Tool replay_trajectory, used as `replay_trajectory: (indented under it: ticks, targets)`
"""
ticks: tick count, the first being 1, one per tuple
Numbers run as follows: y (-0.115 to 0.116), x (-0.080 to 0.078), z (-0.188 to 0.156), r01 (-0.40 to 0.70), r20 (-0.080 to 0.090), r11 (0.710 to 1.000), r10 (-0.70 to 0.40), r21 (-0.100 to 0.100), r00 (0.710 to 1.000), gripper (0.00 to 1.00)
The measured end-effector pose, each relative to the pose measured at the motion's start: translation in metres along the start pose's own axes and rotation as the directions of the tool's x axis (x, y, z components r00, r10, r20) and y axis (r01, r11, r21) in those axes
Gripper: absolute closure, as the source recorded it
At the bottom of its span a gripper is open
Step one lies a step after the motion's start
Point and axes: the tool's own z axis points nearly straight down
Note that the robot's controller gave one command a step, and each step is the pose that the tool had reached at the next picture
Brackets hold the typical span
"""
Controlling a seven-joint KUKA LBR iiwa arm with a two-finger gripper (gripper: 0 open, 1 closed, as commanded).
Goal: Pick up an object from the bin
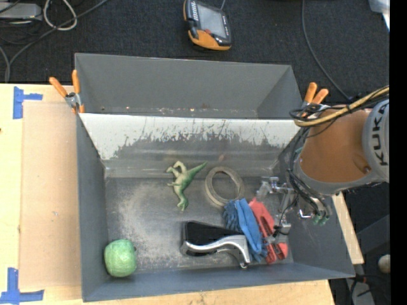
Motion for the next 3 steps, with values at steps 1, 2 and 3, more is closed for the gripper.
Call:
replay_trajectory:
  ticks: [1,2,3]
  targets:
    - [0.000,-0.002,-0.003,0.005,0.007,1.000,-0.005,0.001,1.000,0.00]
    - [0.021,-0.030,0.066,0.318,0.004,0.948,-0.318,0.002,0.948,0.00]
    - [0.031,-0.031,0.066,0.033,0.000,0.999,-0.033,0.004,0.999,0.00]
